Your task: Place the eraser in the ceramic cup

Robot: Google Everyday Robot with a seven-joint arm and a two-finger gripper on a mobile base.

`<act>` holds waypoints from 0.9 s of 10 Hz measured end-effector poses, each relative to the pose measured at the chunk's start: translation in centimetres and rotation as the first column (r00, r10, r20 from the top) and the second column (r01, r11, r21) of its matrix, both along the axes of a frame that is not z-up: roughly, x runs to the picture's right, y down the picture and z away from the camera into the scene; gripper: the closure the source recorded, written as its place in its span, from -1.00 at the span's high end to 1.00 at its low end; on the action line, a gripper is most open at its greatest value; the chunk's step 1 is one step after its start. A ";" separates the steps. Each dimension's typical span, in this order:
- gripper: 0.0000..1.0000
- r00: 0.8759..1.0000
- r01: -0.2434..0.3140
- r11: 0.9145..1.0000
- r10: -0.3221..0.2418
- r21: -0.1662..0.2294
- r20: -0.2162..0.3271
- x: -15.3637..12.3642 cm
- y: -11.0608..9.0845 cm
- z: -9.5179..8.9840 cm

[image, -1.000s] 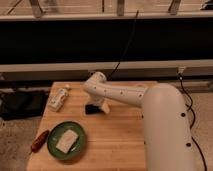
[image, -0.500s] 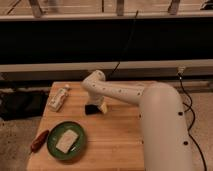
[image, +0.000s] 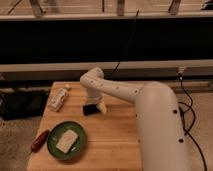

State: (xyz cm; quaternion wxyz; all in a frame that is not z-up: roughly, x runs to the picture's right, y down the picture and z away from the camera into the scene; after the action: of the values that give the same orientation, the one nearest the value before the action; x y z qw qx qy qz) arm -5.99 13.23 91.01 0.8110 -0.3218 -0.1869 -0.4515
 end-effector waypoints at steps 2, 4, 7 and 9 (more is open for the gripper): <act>0.39 1.000 -0.006 1.000 0.006 -0.010 0.005 -0.1 0.4 -0.2; -0.02 1.000 -0.024 1.000 0.025 -0.012 0.019 -0.4 0.8 -0.1; -0.66 0.998 -0.051 0.999 0.052 -0.010 0.046 -0.3 0.4 -0.9; -0.96 0.994 -0.084 0.996 0.084 -0.003 0.070 0.2 -1.5 -2.0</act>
State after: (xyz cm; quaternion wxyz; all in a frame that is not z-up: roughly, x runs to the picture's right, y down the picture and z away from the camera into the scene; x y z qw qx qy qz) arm -5.77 11.75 89.04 0.8222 -0.2976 -0.2284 -0.4281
